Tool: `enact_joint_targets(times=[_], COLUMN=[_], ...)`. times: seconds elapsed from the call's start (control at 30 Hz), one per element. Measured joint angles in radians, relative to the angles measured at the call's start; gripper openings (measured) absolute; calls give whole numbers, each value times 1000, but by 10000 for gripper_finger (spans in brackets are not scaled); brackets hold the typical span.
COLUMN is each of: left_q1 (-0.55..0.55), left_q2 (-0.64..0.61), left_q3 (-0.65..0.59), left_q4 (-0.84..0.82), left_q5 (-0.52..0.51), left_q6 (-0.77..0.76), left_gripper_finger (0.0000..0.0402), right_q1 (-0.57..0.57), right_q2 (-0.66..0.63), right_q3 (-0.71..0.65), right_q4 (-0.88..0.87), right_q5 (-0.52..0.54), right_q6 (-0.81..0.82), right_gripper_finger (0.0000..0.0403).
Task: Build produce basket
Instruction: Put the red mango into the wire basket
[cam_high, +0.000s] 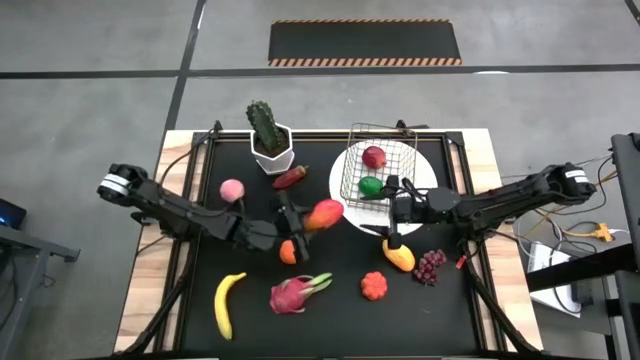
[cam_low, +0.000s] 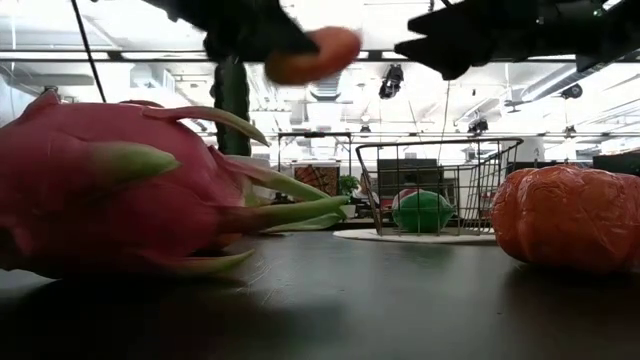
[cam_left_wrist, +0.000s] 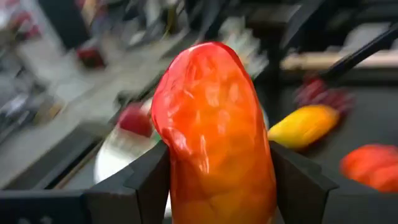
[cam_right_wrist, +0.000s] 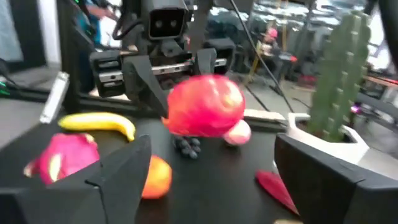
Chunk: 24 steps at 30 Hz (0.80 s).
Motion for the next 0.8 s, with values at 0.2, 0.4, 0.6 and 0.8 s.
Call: enact_joint_targets(times=[0.2, 0.4, 0.6, 0.8], left_q1=[-7, 1, 5, 7], left_q2=[68, 123, 171, 184], left_q3=[-17, -23, -24, -24], left_q4=[292, 466, 625, 665], left_q5=[106, 108, 123, 125], left_q6=[191, 268, 317, 329], left_gripper_finger=[212, 212, 212, 212], right_q1=[0, 0, 0, 0], right_q2=[164, 307, 408, 453], right_q3=[0, 27, 116, 178], right_q4=[347, 663, 727, 727], right_q5=[-131, -207, -192, -192], right_q6=[56, 96, 98, 116], right_gripper_finger=[348, 340, 328, 325])
